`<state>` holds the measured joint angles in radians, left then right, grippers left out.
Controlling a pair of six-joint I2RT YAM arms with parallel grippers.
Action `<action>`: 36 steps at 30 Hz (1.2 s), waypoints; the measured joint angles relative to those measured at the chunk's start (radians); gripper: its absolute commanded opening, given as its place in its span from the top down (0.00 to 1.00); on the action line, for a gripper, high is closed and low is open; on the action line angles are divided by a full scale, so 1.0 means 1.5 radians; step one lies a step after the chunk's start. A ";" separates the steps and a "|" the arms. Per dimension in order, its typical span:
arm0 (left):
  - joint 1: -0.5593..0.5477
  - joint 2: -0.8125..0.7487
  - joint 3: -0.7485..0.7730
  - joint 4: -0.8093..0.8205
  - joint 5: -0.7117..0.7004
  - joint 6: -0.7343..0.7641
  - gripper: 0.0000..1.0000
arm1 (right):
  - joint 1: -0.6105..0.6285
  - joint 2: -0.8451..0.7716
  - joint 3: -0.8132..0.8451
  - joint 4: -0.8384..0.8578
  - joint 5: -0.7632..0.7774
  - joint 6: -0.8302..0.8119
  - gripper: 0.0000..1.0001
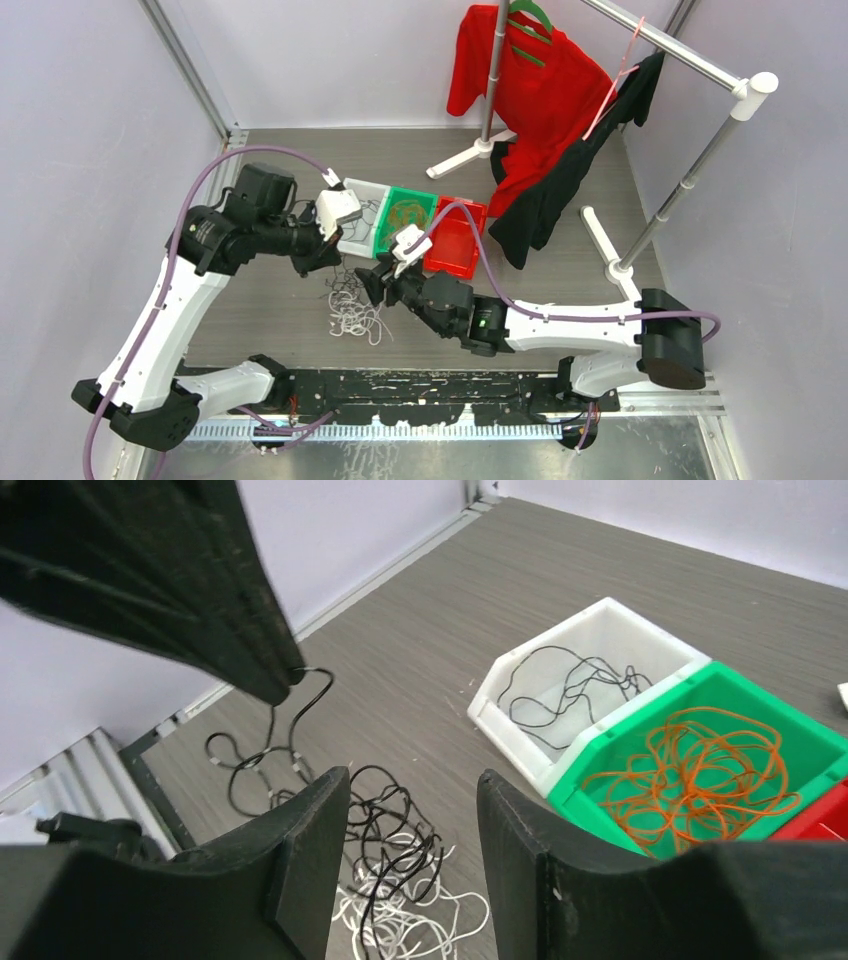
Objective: Untangle the cables
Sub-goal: Untie the cable.
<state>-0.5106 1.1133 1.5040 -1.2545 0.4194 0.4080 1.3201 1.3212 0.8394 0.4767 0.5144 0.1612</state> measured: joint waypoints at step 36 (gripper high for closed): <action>0.000 0.013 0.036 -0.035 0.038 0.040 1.00 | -0.001 0.014 0.013 0.025 -0.057 0.019 0.41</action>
<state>-0.5106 1.1332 1.5578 -1.3071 0.4763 0.4686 1.3182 1.3422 0.8589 0.5137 0.4286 0.1890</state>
